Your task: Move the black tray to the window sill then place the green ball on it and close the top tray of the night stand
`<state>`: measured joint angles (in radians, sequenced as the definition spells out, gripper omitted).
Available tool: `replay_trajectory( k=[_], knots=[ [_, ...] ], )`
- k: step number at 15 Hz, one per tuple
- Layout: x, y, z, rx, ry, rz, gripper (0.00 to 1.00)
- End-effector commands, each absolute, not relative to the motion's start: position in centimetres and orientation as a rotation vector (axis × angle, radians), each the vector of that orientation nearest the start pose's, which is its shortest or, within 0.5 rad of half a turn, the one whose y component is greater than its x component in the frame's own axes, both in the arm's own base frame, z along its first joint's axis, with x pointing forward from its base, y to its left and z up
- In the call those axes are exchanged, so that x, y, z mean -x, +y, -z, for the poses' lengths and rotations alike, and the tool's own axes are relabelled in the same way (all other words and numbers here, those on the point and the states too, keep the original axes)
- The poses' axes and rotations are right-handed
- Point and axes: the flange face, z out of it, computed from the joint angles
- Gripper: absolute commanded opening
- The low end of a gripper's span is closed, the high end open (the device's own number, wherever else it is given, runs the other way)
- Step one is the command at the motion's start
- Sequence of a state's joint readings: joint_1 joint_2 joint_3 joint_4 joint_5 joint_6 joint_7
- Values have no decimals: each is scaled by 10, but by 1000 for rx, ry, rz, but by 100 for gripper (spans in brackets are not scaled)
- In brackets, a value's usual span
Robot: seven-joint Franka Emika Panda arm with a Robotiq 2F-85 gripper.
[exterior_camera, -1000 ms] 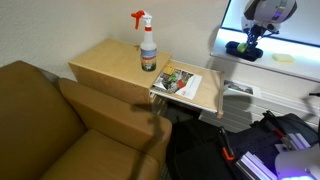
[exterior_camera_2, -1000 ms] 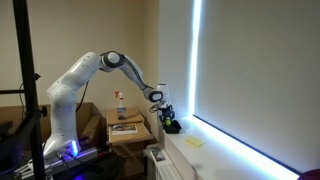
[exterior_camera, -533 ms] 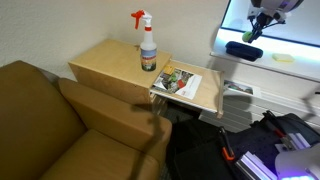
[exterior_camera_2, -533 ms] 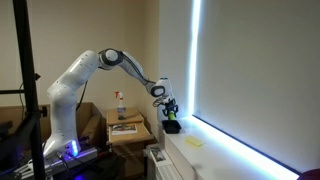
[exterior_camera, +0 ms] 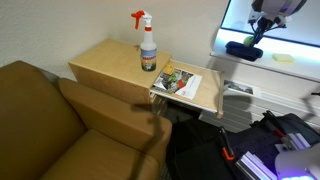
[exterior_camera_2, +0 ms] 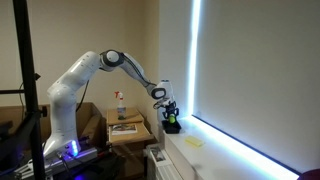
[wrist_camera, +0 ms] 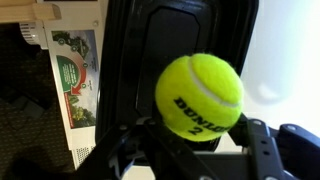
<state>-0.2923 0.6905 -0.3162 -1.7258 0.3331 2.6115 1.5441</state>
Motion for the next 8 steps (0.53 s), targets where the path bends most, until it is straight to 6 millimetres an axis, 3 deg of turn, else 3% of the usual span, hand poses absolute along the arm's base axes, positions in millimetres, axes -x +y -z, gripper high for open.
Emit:
replay_trajectory(
  k=[1, 8],
  knots=[
    [-576, -389, -212, 1161, 2802, 294, 36],
    [-572, -398, -181, 1140, 2866, 256, 36]
  ],
)
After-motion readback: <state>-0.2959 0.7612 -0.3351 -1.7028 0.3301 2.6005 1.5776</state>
